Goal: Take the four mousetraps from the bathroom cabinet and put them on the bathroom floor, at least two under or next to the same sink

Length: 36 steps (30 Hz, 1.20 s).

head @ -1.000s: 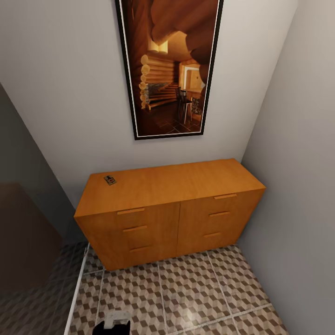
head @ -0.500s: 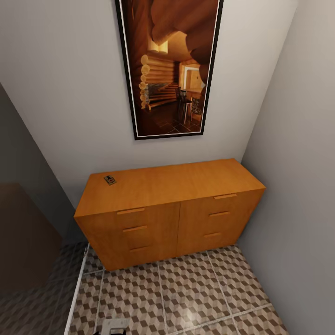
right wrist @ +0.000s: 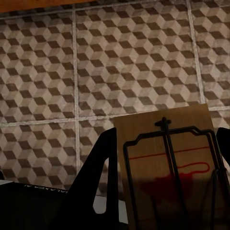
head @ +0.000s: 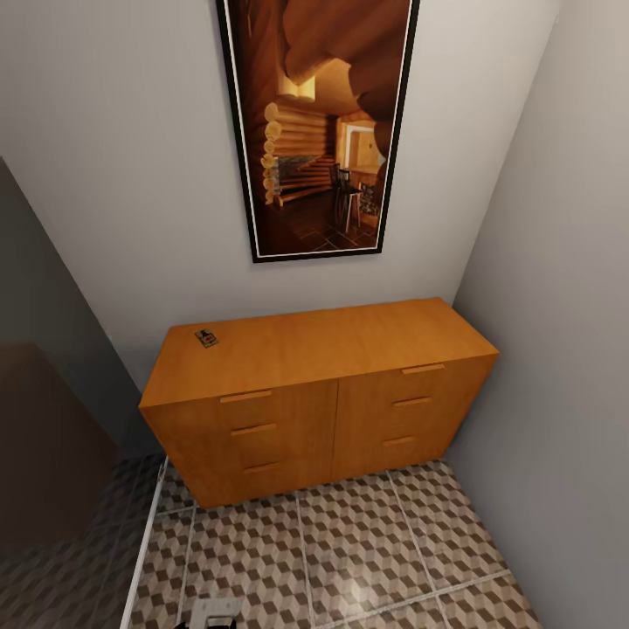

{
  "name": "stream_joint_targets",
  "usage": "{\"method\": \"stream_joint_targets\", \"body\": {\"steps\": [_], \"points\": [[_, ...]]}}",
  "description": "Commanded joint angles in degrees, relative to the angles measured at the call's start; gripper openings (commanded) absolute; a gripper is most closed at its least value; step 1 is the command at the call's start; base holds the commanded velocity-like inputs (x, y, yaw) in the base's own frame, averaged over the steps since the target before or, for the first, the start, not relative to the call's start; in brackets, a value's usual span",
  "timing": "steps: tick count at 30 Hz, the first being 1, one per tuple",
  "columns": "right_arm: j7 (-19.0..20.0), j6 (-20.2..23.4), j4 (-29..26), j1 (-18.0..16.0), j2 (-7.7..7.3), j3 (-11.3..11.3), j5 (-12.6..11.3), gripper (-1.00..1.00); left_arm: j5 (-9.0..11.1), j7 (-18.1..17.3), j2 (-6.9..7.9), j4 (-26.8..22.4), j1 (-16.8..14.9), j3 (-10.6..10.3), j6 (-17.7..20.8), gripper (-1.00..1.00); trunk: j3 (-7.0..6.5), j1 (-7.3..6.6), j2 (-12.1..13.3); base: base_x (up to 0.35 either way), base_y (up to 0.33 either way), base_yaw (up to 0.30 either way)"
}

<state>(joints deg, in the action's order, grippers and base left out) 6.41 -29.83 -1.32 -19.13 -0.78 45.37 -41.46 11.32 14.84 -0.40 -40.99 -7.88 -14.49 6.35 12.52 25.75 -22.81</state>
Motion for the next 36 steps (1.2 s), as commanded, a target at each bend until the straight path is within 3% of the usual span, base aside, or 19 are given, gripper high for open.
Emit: {"method": "stream_joint_targets", "body": {"steps": [1, 6, 8, 10, 11, 12, 13, 16, 19, 25, 32, 36], "points": [[0.53, -0.15, 0.02, -0.03, -0.01, 0.16, -0.72, -1.0, 0.48, 0.5, 0.03, -0.24, -0.03, -0.27, 0.28, 1.0, 0.11, 0.03, -0.11, 0.0, 0.0, 0.0], [0.53, -0.15, 0.04, -0.03, -0.01, 0.16, -0.72, -1.0, 0.46, 0.66, 0.22, -4.39, -0.03, -0.06, 0.78, 1.0, 0.11, 0.03, -0.11, 0.0, 0.0, 0.0], [0.53, -0.15, 0.06, -0.03, -0.01, 0.16, -0.72, -1.0, 0.52, 0.69, 1.38, -10.55, -0.03, 0.31, 2.16, 1.0, 0.11, 0.03, -0.11, 0.0, 0.0, 0.0], [0.53, -0.15, 0.07, -0.03, -0.01, 0.16, -0.72, -1.0, 0.69, 0.7, 3.22, -18.21, -0.03, 1.48, 6.43, 1.0, 0.11, 0.03, -0.11, 0.0, 0.0, 0.0], [0.53, -0.15, 0.08, -0.03, -0.01, 0.16, -0.72, -1.0, 0.8, 0.71, 3.99, -23.45, -0.03, 2.63, 11.08, 1.0, 0.11, 0.03, -0.11, 0.0, 0.0, 0.0], [0.53, -0.15, 0.06, -0.03, -0.01, 0.16, -0.72, -1.0, 0.82, 0.71, 4.26, -25.98, -0.03, 3.28, 13.73, 1.0, 0.11, 0.03, -0.11, 0.0, 0.0, 0.0], [0.53, -0.15, 0.07, -0.03, -0.01, 0.16, -0.72, -1.0, 0.85, 0.68, 4.64, -30.79, -0.03, 4.67, 19.23, 1.0, 0.11, 0.03, -0.11, 0.0, 0.0, 0.0], [0.53, -0.15, 0.08, -0.03, -0.01, 0.16, -0.72, -1.0, 0.88, 0.6, 5.05, -38.87, -0.03, 7.24, 28.42, 1.0, 0.11, 0.03, -0.11, 0.0, 0.0, 0.0], [0.53, -0.15, 0.09, -0.03, -0.01, 0.16, -0.72, -1.0, 0.89, 0.57, 5.18, -44.11, -0.03, 8.7, 33.04, 1.0, 0.11, 0.03, -0.11, 0.0, 0.0, 0.0], [0.53, -0.15, 0.09, -0.03, -0.01, 0.16, -0.72, -1.0, 0.86, 0.6, 5.05, -47.3, -0.06, 9.59, 35.91, 1.0, 0.11, 0.03, -0.11, 0.0, 0.0, 0.0], [0.54, -0.15, 0.07, -0.03, -0.01, 0.16, -0.72, -1.0, 0.76, 0.64, 3.31, -47.86, -0.47, 9.8, 37.41, 1.0, 0.11, 0.03, -0.11, 0.0, 0.0, 0.0], [0.54, -0.15, 0.07, -0.03, -0.01, 0.16, -0.72, -1.0, 0.73, 0.7, 2.62, -47.93, -2.49, 9.82, 42.15, 1.0, 0.11, 0.03, -0.11, 0.0, 0.0, 0.0]]}}
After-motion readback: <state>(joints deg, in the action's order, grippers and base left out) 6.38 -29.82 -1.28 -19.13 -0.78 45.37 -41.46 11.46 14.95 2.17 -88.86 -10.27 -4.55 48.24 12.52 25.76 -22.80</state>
